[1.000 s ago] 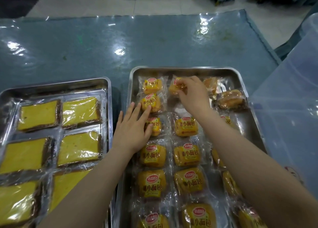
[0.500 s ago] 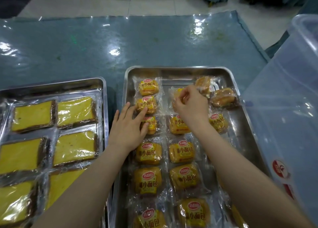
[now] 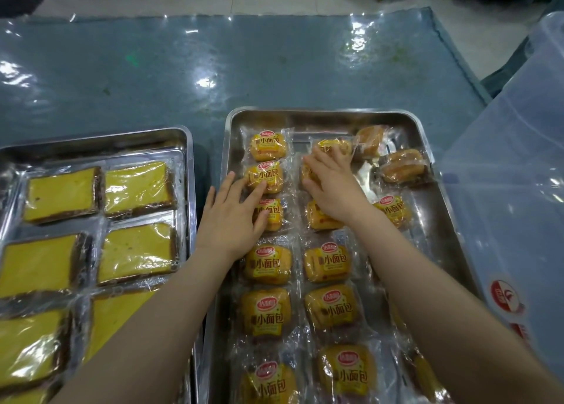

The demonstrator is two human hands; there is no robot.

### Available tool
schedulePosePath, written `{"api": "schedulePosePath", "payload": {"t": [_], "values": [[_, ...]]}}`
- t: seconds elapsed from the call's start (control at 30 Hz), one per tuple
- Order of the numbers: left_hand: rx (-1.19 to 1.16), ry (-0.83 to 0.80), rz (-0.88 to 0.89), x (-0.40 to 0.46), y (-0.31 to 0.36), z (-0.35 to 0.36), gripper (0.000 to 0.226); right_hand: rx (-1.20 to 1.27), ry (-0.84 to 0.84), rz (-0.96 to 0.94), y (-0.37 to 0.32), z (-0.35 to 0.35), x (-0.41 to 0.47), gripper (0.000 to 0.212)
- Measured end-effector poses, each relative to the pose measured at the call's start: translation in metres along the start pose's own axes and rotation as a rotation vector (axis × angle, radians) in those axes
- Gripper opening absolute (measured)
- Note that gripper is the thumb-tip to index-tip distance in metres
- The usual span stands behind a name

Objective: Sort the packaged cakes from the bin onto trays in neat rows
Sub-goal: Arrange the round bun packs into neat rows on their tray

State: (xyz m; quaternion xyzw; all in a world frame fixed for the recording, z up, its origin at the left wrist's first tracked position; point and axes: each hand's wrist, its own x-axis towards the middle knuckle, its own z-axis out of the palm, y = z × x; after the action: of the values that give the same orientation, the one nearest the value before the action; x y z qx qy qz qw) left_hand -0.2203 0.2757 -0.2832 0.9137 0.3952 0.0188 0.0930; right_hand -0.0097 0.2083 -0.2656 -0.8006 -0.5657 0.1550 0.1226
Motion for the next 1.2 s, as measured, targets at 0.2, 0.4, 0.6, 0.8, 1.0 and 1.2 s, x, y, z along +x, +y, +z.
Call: {"api": "schedulePosePath", "payload": {"t": [0.2, 0.4, 0.6, 0.8, 1.0, 1.2], "values": [[0.010, 0.004, -0.006, 0.000, 0.001, -0.001, 0.060, -0.152, -0.273, -0.069, 0.008, 0.003, 0.006, 0.067], [0.000, -0.006, -0.005, 0.000, 0.001, -0.001, 0.059, 0.074, 0.239, 0.009, 0.001, -0.021, 0.017, 0.033], [-0.010, -0.015, -0.005, 0.000, 0.001, -0.002, 0.059, -0.204, 0.110, 0.212, 0.018, -0.036, 0.053, 0.046], [-0.015, -0.013, 0.004, -0.001, 0.002, -0.004, 0.060, -0.258, 0.248, 0.088, 0.013, -0.050, 0.061, 0.044], [0.008, -0.031, 0.001, -0.001, 0.002, -0.004, 0.061, 0.086, 0.446, 0.141, -0.005, -0.061, 0.052, 0.030], [0.046, -0.011, 0.006, -0.002, 0.002, -0.005, 0.062, 0.663, 0.443, 0.263, -0.010, -0.059, 0.048, 0.049]]}}
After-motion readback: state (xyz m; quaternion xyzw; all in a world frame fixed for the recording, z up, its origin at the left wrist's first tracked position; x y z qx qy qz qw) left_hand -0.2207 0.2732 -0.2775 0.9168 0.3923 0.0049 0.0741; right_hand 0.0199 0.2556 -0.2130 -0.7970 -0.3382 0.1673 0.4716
